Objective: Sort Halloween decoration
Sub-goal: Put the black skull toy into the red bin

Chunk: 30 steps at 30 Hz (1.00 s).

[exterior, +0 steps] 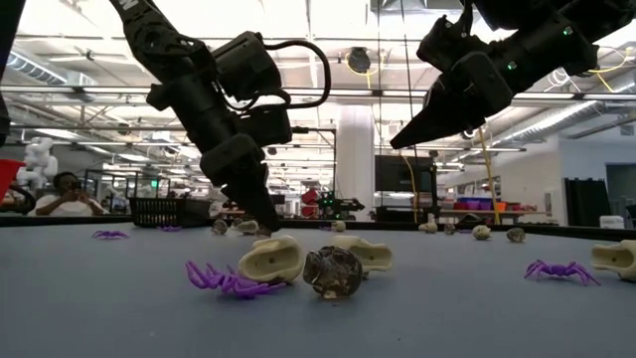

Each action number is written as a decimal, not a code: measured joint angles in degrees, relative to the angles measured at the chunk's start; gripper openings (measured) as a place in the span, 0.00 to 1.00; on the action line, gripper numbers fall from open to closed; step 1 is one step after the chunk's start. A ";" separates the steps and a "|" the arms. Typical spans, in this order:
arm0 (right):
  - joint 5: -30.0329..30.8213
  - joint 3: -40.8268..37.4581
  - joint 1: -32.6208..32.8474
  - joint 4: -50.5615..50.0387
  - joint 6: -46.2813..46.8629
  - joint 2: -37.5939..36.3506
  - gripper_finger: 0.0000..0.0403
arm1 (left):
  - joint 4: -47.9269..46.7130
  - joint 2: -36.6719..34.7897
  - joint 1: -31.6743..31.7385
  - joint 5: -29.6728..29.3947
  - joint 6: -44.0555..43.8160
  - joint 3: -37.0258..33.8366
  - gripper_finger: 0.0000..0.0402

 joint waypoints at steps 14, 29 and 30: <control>-0.03 0.00 0.00 0.00 -0.04 0.00 0.00 | -0.77 0.07 0.36 -0.36 3.13 0.00 0.30; -0.01 0.00 0.00 -0.02 -0.63 0.00 0.00 | -12.29 0.11 0.90 -0.14 8.79 3.41 0.43; -0.01 0.00 0.00 -0.02 -0.61 0.00 0.00 | -12.37 0.11 0.90 -0.14 9.85 3.41 0.43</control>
